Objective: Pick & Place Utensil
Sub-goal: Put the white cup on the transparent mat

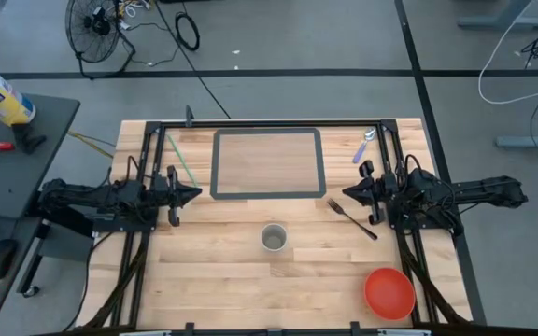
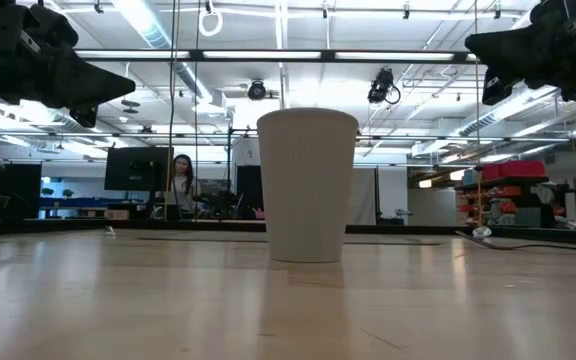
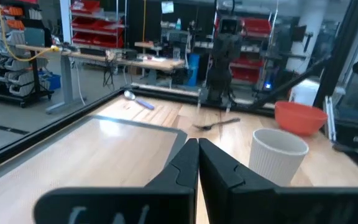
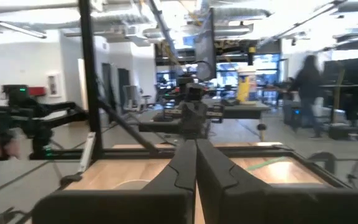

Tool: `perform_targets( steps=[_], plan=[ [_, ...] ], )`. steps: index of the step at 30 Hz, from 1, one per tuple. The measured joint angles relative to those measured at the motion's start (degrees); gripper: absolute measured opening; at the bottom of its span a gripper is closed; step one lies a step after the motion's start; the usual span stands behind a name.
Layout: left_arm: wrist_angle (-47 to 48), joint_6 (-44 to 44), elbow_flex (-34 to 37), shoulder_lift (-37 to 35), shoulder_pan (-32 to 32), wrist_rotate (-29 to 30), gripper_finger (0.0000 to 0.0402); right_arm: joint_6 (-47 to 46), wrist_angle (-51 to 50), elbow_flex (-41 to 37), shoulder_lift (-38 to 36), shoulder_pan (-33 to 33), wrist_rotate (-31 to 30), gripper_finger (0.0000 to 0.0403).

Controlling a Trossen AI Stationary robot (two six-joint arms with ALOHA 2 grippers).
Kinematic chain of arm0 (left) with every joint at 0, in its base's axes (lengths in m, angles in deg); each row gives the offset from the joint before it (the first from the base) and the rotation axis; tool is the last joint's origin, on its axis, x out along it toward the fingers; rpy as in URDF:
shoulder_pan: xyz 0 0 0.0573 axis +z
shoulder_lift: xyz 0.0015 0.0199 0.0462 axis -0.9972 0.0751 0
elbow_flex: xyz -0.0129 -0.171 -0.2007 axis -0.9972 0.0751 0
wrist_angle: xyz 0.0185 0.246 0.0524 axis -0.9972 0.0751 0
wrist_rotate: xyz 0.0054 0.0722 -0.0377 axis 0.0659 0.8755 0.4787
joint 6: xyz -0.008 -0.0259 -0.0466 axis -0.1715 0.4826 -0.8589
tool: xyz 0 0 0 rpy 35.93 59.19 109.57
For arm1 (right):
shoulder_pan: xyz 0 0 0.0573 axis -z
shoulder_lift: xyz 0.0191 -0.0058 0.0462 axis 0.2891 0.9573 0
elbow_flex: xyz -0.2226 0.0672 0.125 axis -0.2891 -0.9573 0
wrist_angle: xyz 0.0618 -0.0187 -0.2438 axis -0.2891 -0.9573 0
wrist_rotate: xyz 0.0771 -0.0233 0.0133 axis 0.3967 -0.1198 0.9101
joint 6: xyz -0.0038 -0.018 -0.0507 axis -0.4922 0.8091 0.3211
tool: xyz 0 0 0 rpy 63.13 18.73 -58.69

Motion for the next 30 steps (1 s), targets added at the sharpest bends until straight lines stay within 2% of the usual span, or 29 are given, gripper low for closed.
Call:
perform_targets(
  steps=[6, 8, 13, 16, 19, 21, 23, 30],
  plan=[
    [-8.1, -0.23, 0.02, -0.02, 0.02, 0.07, 0.0014, -0.01, -0.01, 0.0, 0.0, 0.0, -1.14, 0.0011],
    [-10.15, -3.32, 0.02, -0.02, 0.02, -0.17, 0.0014, -0.03, 0.33, 0.0, 0.0, 0.0, -1.14, 0.0011],
    [-9.85, -6.22, 1.18, 0.02, 0.0, -4.35, 0.0014, -3.75, 0.39, 0.0, 0.0, 0.0, -1.36, 0.0011],
    [-8.96, -8.88, 1.18, 1.4, 0.0, -4.74, 0.0014, -3.24, 0.91, 0.0, 0.0, 0.0, -4.64, 0.0011],
    [-10.77, -10.48, 1.18, 3.97, -0.02, -4.77, 0.0014, -4.54, 2.01, 0.0, 0.04, -0.57, -2.42, 0.0011],
    [-11.57, -10.16, 1.18, 6.59, 0.0, -4.58, 0.0014, -5.41, 4.13, 0.09, 2.03, -1.81, 0.67, 0.0011],
    [-12.41, -9.07, 1.18, 8.71, 0.0, -4.48, 0.0014, -6.62, 5.63, 0.09, 5.16, -3.86, 0.39, 0.0011],
    [-14.57, -7.58, 1.18, 15.14, 0.01, -4.51, 0.0014, -3.98, 11.22, 3.72, 20.61, -12.66, -8.66, 0.0011]
  ],
)
